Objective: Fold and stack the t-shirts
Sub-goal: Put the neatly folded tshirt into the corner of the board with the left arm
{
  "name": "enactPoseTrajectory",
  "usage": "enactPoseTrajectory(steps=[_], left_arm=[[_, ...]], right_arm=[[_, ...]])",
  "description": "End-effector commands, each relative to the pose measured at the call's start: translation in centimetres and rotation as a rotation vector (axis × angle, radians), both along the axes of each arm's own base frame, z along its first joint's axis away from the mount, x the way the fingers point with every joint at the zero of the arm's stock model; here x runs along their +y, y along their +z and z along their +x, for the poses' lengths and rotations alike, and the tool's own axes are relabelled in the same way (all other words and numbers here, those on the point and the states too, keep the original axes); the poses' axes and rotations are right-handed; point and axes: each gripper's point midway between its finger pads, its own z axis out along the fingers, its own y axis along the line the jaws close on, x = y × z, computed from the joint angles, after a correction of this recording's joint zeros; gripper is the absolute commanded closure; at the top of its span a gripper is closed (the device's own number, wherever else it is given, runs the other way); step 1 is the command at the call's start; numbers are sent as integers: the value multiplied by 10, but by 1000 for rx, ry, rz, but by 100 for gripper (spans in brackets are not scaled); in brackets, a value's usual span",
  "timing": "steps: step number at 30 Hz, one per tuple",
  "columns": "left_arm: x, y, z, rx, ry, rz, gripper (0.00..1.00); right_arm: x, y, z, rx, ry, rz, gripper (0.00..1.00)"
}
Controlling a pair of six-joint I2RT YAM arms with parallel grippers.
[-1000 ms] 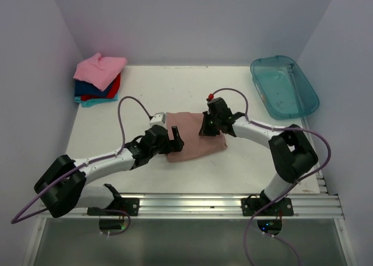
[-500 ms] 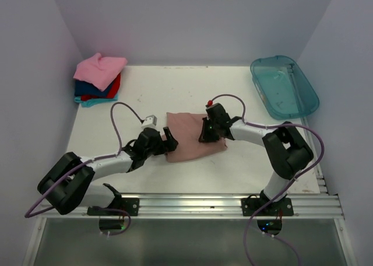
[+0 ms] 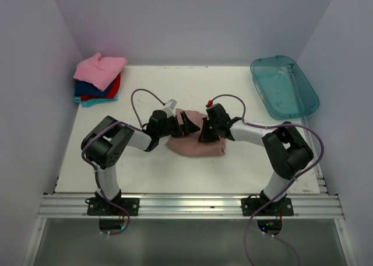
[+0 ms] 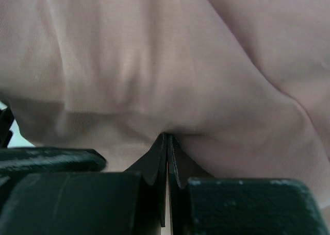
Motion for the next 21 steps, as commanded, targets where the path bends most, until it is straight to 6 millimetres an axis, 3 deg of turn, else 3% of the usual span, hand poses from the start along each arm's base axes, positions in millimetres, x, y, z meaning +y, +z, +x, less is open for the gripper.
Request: enactPoseTrajectory(steps=[1, 3, 4, 7, 11, 14, 15, 16, 18, 19, 21], left_arm=[[8, -87, -66, 316, -126, 143, 0], [-3, -83, -65, 301, -169, 103, 19], [-5, -84, -66, 300, -183, 90, 48], [-10, -79, -62, 266, -202, 70, 100], [-10, -67, -60, 206, -205, 56, 100], [-6, -49, -55, 147, -179, 45, 100], [-2, -43, -51, 127, -154, 51, 100], [-2, -21, -45, 71, -142, 32, 100], [10, -8, -40, 35, -85, 53, 100], [13, 19, -34, -35, -64, 46, 100], [29, 35, -22, -74, 13, 88, 100]], right_arm=[[-7, -19, -7, 24, 11, -52, 100], [-6, -21, -8, 30, 14, -51, 100], [-6, -21, -8, 29, 16, -50, 100], [-6, -20, -6, 22, 18, -48, 100], [-3, -13, -6, 1, 36, -28, 100], [1, 6, -4, -50, 62, 4, 100], [4, 24, -4, -83, 71, 35, 97], [4, 34, -5, -108, 81, 50, 86], [1, 56, -8, -154, 94, 66, 48], [-2, 84, -8, -219, 90, 90, 42], [-12, 105, -16, -254, 92, 88, 34]])
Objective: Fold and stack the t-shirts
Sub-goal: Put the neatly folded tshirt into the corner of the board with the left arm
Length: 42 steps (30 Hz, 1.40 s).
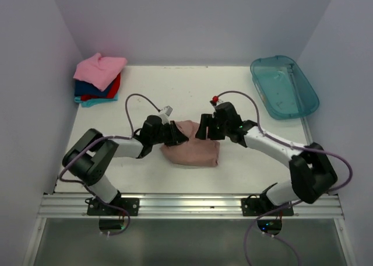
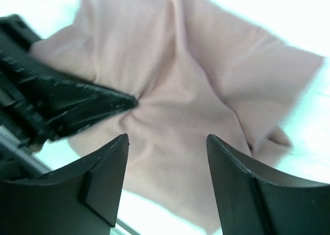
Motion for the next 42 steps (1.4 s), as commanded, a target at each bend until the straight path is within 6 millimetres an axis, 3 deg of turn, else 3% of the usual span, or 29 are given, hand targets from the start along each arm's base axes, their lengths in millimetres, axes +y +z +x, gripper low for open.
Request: enactPoseTrajectory(steps=[1, 3, 4, 5, 7, 8, 10, 11, 12, 16, 17, 18, 19, 21, 25, 28, 29, 30, 32, 33, 35, 36, 39, 42], left_arm=[[22, 68, 29, -201, 110, 24, 100], [45, 85, 46, -235, 189, 64, 100], [52, 111, 57, -290, 221, 50, 100], [70, 115, 69, -288, 272, 71, 100], [85, 139, 91, -325, 311, 71, 100], [106, 142, 105, -315, 359, 85, 100], [124, 159, 126, -303, 416, 66, 100], [149, 169, 140, -318, 480, 49, 100], [161, 179, 148, -333, 519, 30, 100], [222, 246, 191, -460, 673, -8, 100], [249, 264, 200, -512, 733, -27, 100], [260, 272, 208, -522, 763, -62, 100], [283, 300, 216, -597, 807, -94, 100], [301, 323, 236, -631, 825, -148, 100], [341, 356, 274, -747, 860, -215, 100], [387, 360, 302, -827, 908, -248, 100], [395, 354, 309, -828, 913, -246, 100], [405, 321, 325, -778, 930, -240, 100], [428, 268, 338, -665, 991, -252, 100], [437, 206, 346, -532, 1029, -271, 100], [456, 146, 342, -407, 1077, -286, 100], [461, 96, 332, -287, 1125, -310, 100], [472, 48, 311, -200, 1195, -289, 100], [472, 45, 304, -186, 1215, -267, 97]], right_arm=[[-12, 83, 1, -215, 6, 63, 33], [-27, 94, -7, -243, -9, 28, 33], [-33, 108, -10, -281, -14, 35, 33], [-40, 107, -16, -272, -20, 8, 33], [-48, 107, -23, -272, -25, -6, 33], [-53, 107, -28, -270, -27, -12, 33], [-58, 98, -35, -254, -29, -26, 33], [-61, 96, -39, -244, -32, -29, 33], [-62, 92, -42, -233, -30, -35, 33], [-70, 71, -58, -173, -26, -53, 33], [-71, 69, -61, -166, -31, -47, 33], [-72, 65, -65, -159, -24, -44, 33], [-74, 62, -68, -145, -29, -47, 33], [-76, 58, -73, -130, -29, -51, 33], [-78, 55, -81, -104, -37, -40, 33], [-81, 54, -89, -84, -41, -35, 34], [-82, 54, -90, -80, -43, -38, 34], [-83, 55, -92, -80, -44, -38, 34], [-87, 58, -95, -85, -52, -41, 34], [-88, 62, -95, -92, -56, -36, 34], [-89, 68, -98, -93, -58, -31, 34], [-89, 72, -99, -96, -53, -25, 34], [-94, 74, -103, -104, -61, -31, 34], [-96, 70, -105, -101, -59, -40, 33]])
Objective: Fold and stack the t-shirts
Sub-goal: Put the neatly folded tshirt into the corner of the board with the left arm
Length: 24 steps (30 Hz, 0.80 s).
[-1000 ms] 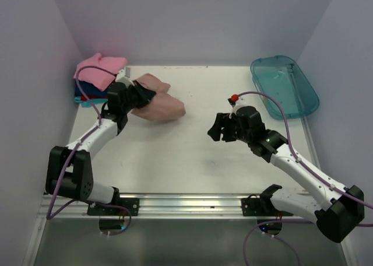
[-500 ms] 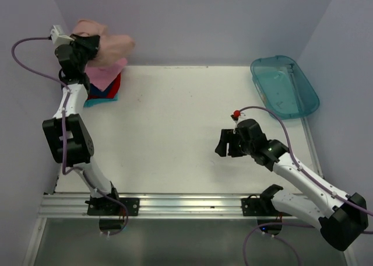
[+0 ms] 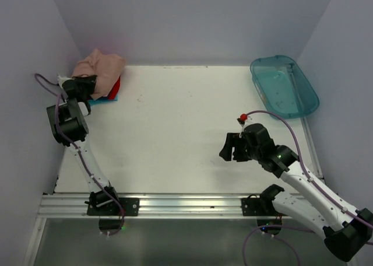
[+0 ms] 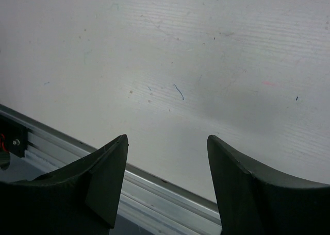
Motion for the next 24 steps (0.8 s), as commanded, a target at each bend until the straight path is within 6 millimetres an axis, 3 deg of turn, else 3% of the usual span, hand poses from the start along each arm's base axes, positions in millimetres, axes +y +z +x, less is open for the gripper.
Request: enactPoseTrajectory(steps=[1, 2, 3, 5, 8, 9, 11, 12, 14, 15, 17, 18, 20, 21, 22, 23, 24], left_arm=[[9, 0, -12, 30, 54, -27, 85], [11, 4, -12, 25, 66, -22, 70], [15, 19, -13, 15, 85, -7, 35], [15, 37, -13, -3, 89, 8, 0], [12, 89, -18, -69, 87, 26, 0], [9, 125, -28, -110, 94, 47, 0], [8, 148, -47, -77, 149, 53, 0], [2, 181, -70, -101, 181, 65, 0], [-10, 199, -93, -93, 213, 68, 0], [-23, 225, -115, -132, 215, 70, 0], [-49, 229, -131, -85, 170, 54, 0], [-64, 235, -149, -45, 149, 45, 0], [-111, 247, -160, -59, 17, 107, 0], [-130, 253, -176, -72, -27, 184, 0], [-169, 250, -184, -75, -110, 212, 0], [-185, 248, -194, -92, -143, 252, 0], [-206, 237, -215, -101, -194, 287, 0]], right_arm=[[-1, 2, -5, 10, 10, 2, 33], [0, 0, -6, 19, 15, 4, 33], [2, -4, -6, 28, 21, 9, 32], [3, -8, -7, 33, 24, 10, 32], [3, -13, -8, 29, 28, 13, 31], [2, -16, -7, 28, 28, 9, 31], [4, -16, -5, 22, 36, 9, 30], [6, -15, -4, 17, 41, 11, 30], [9, -16, -2, 21, 56, 12, 29], [12, -14, -1, 16, 68, 18, 28], [16, -12, 3, 11, 76, 25, 27], [18, -8, 5, 3, 82, 32, 26], [21, -3, 9, -16, 88, 41, 25], [22, 2, 10, -28, 92, 47, 23], [22, 4, 12, -37, 86, 46, 21], [20, 6, 13, -41, 80, 42, 18], [20, 12, 14, -54, 79, 42, 16]])
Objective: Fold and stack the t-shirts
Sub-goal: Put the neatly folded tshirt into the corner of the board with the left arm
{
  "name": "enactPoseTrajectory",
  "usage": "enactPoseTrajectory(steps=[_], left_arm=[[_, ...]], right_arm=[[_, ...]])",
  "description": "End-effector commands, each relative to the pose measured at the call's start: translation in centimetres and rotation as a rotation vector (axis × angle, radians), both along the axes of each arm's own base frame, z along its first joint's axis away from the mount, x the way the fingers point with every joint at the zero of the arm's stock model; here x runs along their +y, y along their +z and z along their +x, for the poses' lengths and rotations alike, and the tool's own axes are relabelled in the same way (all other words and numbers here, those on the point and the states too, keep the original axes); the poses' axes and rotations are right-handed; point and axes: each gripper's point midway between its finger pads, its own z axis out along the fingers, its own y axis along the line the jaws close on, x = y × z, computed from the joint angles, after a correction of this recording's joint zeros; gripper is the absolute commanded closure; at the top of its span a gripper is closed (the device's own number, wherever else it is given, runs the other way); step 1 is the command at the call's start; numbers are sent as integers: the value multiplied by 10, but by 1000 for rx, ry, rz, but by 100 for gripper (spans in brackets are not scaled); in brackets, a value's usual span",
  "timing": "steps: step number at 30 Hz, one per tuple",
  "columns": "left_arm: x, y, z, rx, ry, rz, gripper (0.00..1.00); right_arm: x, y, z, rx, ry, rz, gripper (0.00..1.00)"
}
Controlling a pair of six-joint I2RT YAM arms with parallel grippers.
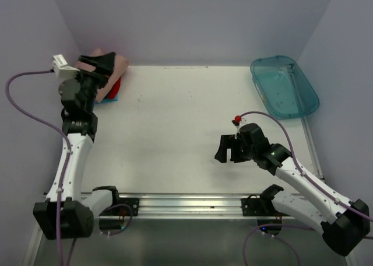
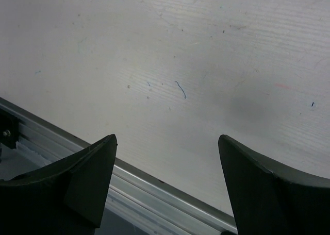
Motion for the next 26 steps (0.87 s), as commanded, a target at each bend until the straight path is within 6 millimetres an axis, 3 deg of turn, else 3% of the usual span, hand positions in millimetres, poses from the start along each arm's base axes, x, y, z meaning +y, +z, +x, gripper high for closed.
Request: enactPoseTrajectory(steps=[1, 2, 3, 4, 6, 7, 11, 12, 14, 15, 17, 21, 26], left_arm=[[-76, -89, -36, 200, -190, 142, 0], [-92, -95, -49, 191, -257, 157, 0], [-103, -106, -67, 182, -300, 202, 0], [-129, -111, -83, 179, -386, 237, 0], [-152, -122, -108, 173, -473, 335, 0], [-176, -135, -127, 206, -567, 360, 0], [-226, -158, -177, 193, -807, 396, 0], [-240, -173, -193, 214, -877, 411, 0], [-252, -198, -207, 247, -949, 439, 0], [-264, -197, -215, 208, -995, 446, 0], [-274, -214, -220, 233, -1038, 484, 0], [-292, -219, -226, 221, -1076, 549, 0], [-297, -208, -225, 150, -1077, 575, 0]], right_arm=[[9, 38, 14, -107, 31, 44, 16], [8, 40, 14, -113, 27, 41, 15], [6, 47, 15, -134, 21, 46, 1], [4, 49, 15, -144, 14, 40, 1], [0, 52, 15, -160, 5, 35, 1], [-2, 54, 13, -167, 5, 36, 1], [-5, 55, 13, -178, -13, 37, 1], [-5, 51, 12, -171, -10, 36, 1], [-3, 52, 12, -178, -11, 55, 1], [-1, 52, 13, -181, -11, 63, 1], [0, 52, 14, -186, -10, 68, 1], [4, 63, 15, -214, 24, 85, 1], [-4, 80, 16, -280, -2, 83, 1]])
